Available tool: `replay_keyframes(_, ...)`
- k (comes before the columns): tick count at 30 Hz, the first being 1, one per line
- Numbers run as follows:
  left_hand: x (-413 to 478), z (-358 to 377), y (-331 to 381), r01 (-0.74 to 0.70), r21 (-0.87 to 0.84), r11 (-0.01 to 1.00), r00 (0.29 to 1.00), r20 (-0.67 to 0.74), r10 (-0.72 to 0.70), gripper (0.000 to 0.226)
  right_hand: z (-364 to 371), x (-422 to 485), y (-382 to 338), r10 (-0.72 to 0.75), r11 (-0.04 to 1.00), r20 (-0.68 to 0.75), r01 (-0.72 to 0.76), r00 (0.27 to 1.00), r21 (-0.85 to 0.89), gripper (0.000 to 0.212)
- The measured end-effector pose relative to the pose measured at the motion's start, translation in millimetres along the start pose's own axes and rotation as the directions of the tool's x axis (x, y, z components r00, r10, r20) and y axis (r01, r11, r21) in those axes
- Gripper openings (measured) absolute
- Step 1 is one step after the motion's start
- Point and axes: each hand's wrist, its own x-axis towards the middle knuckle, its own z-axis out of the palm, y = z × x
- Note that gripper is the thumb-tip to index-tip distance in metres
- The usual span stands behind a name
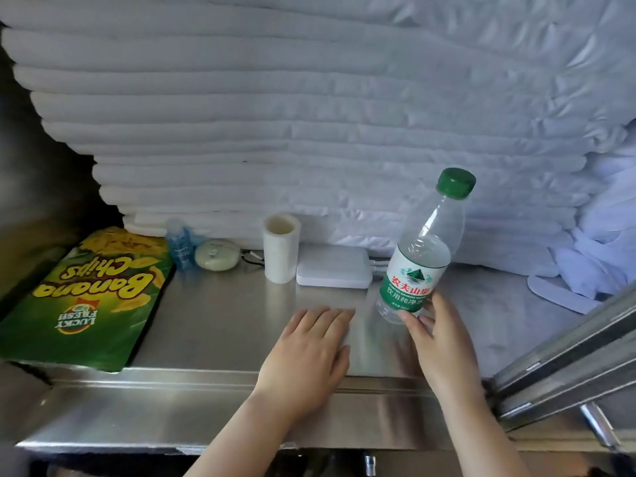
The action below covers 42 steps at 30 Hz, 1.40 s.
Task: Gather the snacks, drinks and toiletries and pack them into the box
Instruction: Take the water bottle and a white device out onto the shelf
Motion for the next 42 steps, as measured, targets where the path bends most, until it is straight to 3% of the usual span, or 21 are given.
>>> replay_keyframes(4, 6, -1, -3, -0.013, -0.01, 1.0, 1.0, 0.011, 0.013, 0.041, 1, 7, 3, 0.029, 0.999, -0.071, -0.032, 0.997, -0.041, 0.039)
replay_keyframes(7, 19, -4, -8, 0.045, -0.071, 0.996, 0.997, 0.064, -0.041, 0.033, 9, 10, -2, 0.06, 0.998, -0.087, -0.059, 0.994, 0.025, 0.063)
replay_keyframes(10, 28, -1, -14, 0.071, -0.1, 0.992, 0.996, 0.054, -0.066, 0.031, 15, 17, -5, 0.065, 0.998, -0.216, -0.064, 0.974, 0.01, 0.079)
replay_keyframes(18, 24, 1, -17, 0.05, -0.109, 0.993, 0.999, 0.019, -0.048, 0.021, 7, 38, 3, 0.107, 0.994, -0.402, -0.108, 0.909, 0.02, 0.055)
replay_keyframes(22, 25, 3, -17, 0.043, -0.108, 0.993, 0.999, 0.03, -0.04, 0.023, 13, 51, 0, 0.114, 0.991, -0.368, -0.134, 0.923, -0.029, 0.047)
replay_keyframes(27, 24, 6, -20, 0.023, -0.102, 0.994, 1.0, 0.018, -0.022, 0.025, 13, 54, 1, 0.097, 0.992, -0.32, -0.118, 0.942, -0.044, 0.051)
replay_keyframes(33, 23, 11, -22, 0.031, -0.073, 0.997, 0.999, 0.025, -0.029, 0.03, 17, 37, -4, 0.19, 0.982, -0.238, -0.189, 0.952, 0.026, 0.075)
replay_keyframes(35, 22, 11, -21, 0.034, -0.072, 0.997, 0.999, 0.042, -0.031, 0.034, 23, 17, -6, 0.153, 0.977, -0.244, -0.184, 0.958, -0.11, 0.075)
replay_keyframes(37, 22, 11, -20, 0.045, -0.054, 0.997, 0.996, 0.083, -0.041, 0.038, 29, -6, -6, 0.065, 0.919, -0.227, -0.147, 0.972, -0.366, 0.069)
replay_keyframes(39, 22, 12, -18, 0.063, -0.016, 0.998, 0.991, 0.123, -0.061, 0.044, 31, -20, -6, -0.033, 0.827, -0.122, -0.041, 0.992, -0.561, 0.058)
replay_keyframes(42, 17, 14, -13, 0.087, 0.059, 0.994, 0.982, 0.165, -0.096, 0.051, 27, -28, 0, -0.061, 0.743, 0.041, 0.073, 0.997, -0.665, 0.055)
